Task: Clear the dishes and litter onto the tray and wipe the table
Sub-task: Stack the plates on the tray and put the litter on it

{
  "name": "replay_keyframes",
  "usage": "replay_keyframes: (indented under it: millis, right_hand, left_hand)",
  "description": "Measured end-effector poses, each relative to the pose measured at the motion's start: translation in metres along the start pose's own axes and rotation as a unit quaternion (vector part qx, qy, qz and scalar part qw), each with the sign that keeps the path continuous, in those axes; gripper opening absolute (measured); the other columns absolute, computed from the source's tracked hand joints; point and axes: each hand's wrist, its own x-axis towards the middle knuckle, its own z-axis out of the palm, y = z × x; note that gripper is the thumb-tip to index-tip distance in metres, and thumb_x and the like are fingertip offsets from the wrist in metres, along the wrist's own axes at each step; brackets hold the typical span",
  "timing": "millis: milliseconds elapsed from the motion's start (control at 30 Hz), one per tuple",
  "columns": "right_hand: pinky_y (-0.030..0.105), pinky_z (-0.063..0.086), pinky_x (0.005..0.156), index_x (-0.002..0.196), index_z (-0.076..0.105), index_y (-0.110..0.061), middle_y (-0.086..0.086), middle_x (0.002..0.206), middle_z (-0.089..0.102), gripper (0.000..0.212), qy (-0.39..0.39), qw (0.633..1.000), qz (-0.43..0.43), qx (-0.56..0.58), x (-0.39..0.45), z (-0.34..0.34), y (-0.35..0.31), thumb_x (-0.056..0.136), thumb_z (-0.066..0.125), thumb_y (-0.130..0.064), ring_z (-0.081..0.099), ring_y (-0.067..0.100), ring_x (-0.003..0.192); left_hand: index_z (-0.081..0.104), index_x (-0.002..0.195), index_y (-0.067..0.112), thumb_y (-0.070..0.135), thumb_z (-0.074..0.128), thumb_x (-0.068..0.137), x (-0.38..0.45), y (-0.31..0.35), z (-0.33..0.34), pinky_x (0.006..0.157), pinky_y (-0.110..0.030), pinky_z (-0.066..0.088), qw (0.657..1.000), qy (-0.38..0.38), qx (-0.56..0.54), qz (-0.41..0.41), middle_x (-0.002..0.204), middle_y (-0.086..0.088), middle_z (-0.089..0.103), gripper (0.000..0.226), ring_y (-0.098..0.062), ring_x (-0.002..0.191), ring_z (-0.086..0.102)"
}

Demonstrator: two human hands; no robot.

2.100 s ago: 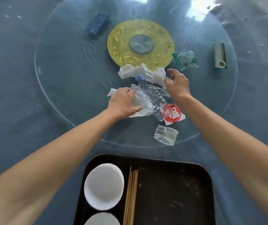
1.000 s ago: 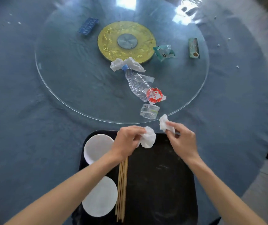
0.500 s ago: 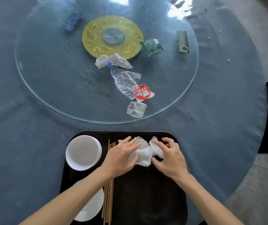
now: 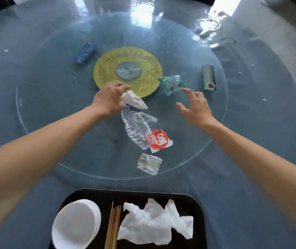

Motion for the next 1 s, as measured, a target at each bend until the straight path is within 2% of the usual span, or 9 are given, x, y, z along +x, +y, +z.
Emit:
replay_keyframes:
  millis: [133,300,433,500,700,767,867,933,1000]
  right_hand:
    - [0.047,0.037,0.115,0.158,0.028,-0.041,0.017,0.153,0.034,0.078,-0.003,0.998,0.063,0.016,0.087,0.013,-0.003,0.091,0.066,-0.054,0.037,0.039,0.141]
    - [0.050,0.028,0.120,0.160,0.015,-0.050,0.019,0.165,0.018,0.092,-0.019,0.996,0.082,0.022,0.136,0.046,0.001,0.086,0.069,-0.063,0.019,0.039,0.152]
    - [0.051,0.028,0.117,0.155,0.021,-0.054,0.020,0.157,0.029,0.085,0.000,0.996,0.052,-0.072,0.141,0.070,0.011,0.085,0.067,-0.067,0.032,0.043,0.143]
    - [0.051,0.033,0.113,0.153,0.024,-0.055,0.017,0.150,0.035,0.079,0.031,0.996,0.035,-0.074,0.138,0.076,0.016,0.086,0.064,-0.064,0.039,0.042,0.136]
    - [0.041,0.048,0.096,0.151,0.032,-0.052,0.009,0.128,0.049,0.071,0.089,0.995,0.022,-0.035,0.099,0.062,0.016,0.087,0.062,-0.056,0.051,0.030,0.117]
    - [0.035,0.047,0.090,0.150,0.038,-0.046,0.008,0.121,0.051,0.068,0.091,0.996,0.007,-0.014,0.077,0.054,0.016,0.088,0.066,-0.050,0.052,0.023,0.106]
    - [0.036,0.050,0.094,0.146,0.050,-0.031,0.011,0.110,0.060,0.062,0.066,0.997,-0.029,0.009,0.047,0.050,0.023,0.089,0.071,-0.033,0.059,0.024,0.098]
    - [0.037,0.050,0.097,0.145,0.052,-0.028,0.012,0.111,0.061,0.058,0.030,0.999,-0.009,0.015,0.033,0.048,0.026,0.091,0.071,-0.025,0.061,0.025,0.100]
    - [0.038,0.051,0.100,0.143,0.056,-0.026,0.011,0.112,0.065,0.051,0.006,0.998,0.030,0.051,0.023,0.048,0.023,0.093,0.068,-0.021,0.063,0.024,0.103]
  left_hand:
    - [0.060,0.140,0.023,0.012,0.063,0.095,0.054,-0.040,0.014,0.106,-0.044,0.046,0.999,-0.043,-0.014,0.011,0.143,-0.003,0.058,0.046,-0.028,0.129,0.054]
    - [0.067,0.133,0.019,0.015,0.076,0.088,0.077,-0.078,0.042,0.105,-0.026,0.040,0.991,-0.085,-0.092,0.052,0.134,-0.003,0.066,0.047,-0.021,0.123,0.060]
    - [0.076,0.117,0.009,0.009,0.082,0.081,0.081,-0.092,0.059,0.090,-0.030,0.046,0.990,-0.044,-0.111,0.080,0.114,-0.013,0.073,0.036,-0.029,0.103,0.067]
    - [0.077,0.112,0.011,0.012,0.081,0.082,0.079,-0.097,0.060,0.082,-0.030,0.046,0.991,-0.014,-0.123,0.049,0.105,-0.013,0.072,0.030,-0.030,0.093,0.066]
    - [0.077,0.113,0.016,0.017,0.073,0.087,0.050,-0.086,0.035,0.080,-0.018,0.041,0.984,0.072,-0.147,-0.066,0.106,-0.005,0.075,0.026,-0.013,0.088,0.059]
    - [0.076,0.114,0.016,0.020,0.072,0.088,0.032,-0.076,0.022,0.071,-0.016,0.043,0.979,0.090,-0.163,-0.083,0.106,-0.003,0.075,0.026,-0.013,0.088,0.061]
    - [0.076,0.113,0.016,0.020,0.074,0.088,-0.006,-0.062,0.012,0.065,-0.004,0.042,0.971,0.108,-0.192,-0.091,0.104,-0.004,0.076,0.026,-0.015,0.088,0.065]
    - [0.077,0.111,0.018,0.020,0.075,0.088,-0.031,-0.052,0.009,0.064,-0.008,0.048,0.964,0.109,-0.215,-0.115,0.097,-0.006,0.075,0.024,-0.017,0.084,0.066]
    - [0.077,0.109,0.022,0.022,0.074,0.088,-0.050,-0.044,0.007,0.065,-0.024,0.058,0.956,0.106,-0.235,-0.139,0.090,-0.003,0.073,0.022,-0.020,0.083,0.068]
